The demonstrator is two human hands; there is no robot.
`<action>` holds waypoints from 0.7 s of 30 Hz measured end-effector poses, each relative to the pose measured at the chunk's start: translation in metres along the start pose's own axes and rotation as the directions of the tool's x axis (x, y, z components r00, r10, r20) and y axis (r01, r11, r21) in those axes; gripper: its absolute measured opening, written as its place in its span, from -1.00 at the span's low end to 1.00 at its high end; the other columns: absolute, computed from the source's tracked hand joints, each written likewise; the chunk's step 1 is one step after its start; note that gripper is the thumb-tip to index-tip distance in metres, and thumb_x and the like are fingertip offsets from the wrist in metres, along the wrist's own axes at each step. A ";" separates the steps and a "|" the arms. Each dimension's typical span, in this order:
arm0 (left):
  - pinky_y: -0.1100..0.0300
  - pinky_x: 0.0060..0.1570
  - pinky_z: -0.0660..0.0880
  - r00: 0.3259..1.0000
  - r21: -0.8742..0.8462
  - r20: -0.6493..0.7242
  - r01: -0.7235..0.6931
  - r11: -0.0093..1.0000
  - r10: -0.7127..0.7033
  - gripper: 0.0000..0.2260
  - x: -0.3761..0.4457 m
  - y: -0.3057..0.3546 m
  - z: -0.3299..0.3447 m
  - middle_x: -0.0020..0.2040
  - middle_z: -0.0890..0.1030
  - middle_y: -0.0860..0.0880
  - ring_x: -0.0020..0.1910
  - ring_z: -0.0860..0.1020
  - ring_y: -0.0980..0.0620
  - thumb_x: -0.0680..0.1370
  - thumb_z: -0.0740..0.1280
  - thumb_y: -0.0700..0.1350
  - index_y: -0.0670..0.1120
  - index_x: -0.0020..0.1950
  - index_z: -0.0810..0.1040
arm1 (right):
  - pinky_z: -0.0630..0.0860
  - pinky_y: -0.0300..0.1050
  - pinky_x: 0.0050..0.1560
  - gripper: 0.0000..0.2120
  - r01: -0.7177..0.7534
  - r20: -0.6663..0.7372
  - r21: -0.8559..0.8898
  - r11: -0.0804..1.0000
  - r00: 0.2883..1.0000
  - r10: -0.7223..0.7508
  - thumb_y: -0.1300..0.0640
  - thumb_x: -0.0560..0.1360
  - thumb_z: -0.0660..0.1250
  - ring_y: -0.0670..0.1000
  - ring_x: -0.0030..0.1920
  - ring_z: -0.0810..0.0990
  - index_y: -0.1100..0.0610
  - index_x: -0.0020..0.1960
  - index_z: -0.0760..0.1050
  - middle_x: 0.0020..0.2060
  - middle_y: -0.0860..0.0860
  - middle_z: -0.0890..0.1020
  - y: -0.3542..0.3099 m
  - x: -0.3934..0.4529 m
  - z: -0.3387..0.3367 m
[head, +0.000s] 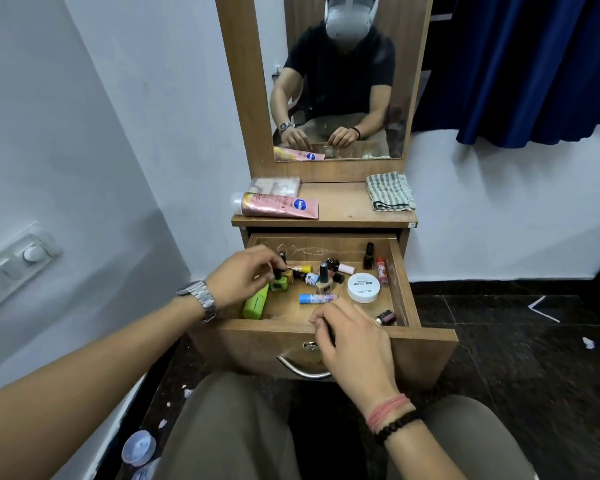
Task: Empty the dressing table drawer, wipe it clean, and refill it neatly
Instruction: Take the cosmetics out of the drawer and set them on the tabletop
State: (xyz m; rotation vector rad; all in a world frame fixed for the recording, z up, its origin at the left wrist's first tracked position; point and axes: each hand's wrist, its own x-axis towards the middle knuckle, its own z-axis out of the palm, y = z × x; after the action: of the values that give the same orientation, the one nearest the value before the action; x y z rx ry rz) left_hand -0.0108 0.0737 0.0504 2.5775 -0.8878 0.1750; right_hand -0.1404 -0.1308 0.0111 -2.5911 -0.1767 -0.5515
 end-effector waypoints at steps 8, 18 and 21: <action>0.25 -0.01 0.45 0.995 0.100 -0.023 0.101 0.990 -0.099 -0.70 0.055 0.045 0.035 0.19 0.49 0.03 0.08 0.52 0.07 0.51 0.36 -0.14 0.00 0.25 0.50 | 0.35 -0.28 -0.17 -0.92 0.004 -0.004 0.038 0.999 1.000 -0.004 0.04 0.51 0.22 -0.15 -0.07 0.52 -0.08 -0.13 0.47 -0.17 -0.18 0.53 0.000 0.002 0.000; 0.11 0.01 0.49 0.965 0.178 0.036 0.251 0.952 -0.261 -0.84 0.077 0.061 0.055 0.09 0.60 -0.04 0.06 0.55 -0.04 0.51 0.37 -0.09 -0.03 0.09 0.60 | 0.39 -0.24 -0.16 -0.92 0.017 0.020 0.058 0.998 1.000 -0.018 0.00 0.51 0.17 -0.17 -0.14 0.47 -0.11 -0.14 0.42 -0.20 -0.20 0.50 0.001 0.006 0.000; 0.11 0.02 0.49 0.965 0.149 0.022 0.255 0.955 -0.261 -0.86 0.077 0.068 0.051 0.06 0.62 -0.02 0.03 0.56 -0.01 0.50 0.38 -0.13 -0.03 0.06 0.61 | 0.45 -0.18 -0.12 -0.91 0.018 0.035 0.062 0.998 0.999 -0.020 0.00 0.52 0.17 -0.15 -0.10 0.48 -0.10 -0.12 0.43 -0.18 -0.19 0.52 0.000 0.006 -0.001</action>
State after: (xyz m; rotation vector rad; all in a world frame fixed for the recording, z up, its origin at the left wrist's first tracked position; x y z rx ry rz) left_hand 0.0075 -0.0388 0.0455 2.8112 -0.5610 0.1147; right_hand -0.1353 -0.1315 0.0146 -2.5432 -0.2273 -0.4987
